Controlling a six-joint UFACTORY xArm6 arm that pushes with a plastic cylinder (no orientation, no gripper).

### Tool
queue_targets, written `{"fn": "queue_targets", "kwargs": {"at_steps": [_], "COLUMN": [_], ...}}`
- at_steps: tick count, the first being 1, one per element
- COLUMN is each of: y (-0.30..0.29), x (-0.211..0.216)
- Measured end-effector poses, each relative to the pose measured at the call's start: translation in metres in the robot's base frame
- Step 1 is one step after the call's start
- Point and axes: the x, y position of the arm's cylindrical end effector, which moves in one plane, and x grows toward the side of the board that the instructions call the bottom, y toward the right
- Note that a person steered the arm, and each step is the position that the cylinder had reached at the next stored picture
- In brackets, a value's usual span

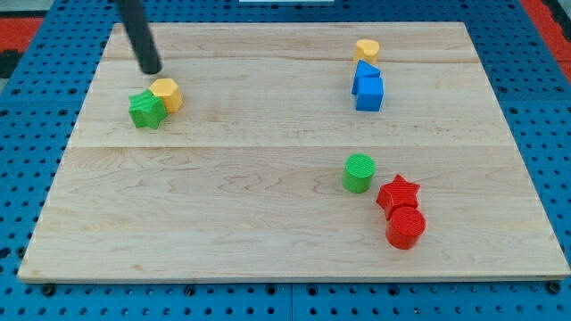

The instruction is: Nudge the yellow hexagon and green star a bit left

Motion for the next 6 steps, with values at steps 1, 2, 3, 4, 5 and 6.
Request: {"fn": "queue_targets", "kwargs": {"at_steps": [1,2,3,4,5,6], "y": [0.060,0.033,-0.001,0.038,0.155,0.255], "x": [0.049,0.079,0.079,0.080,0.125,0.154]}}
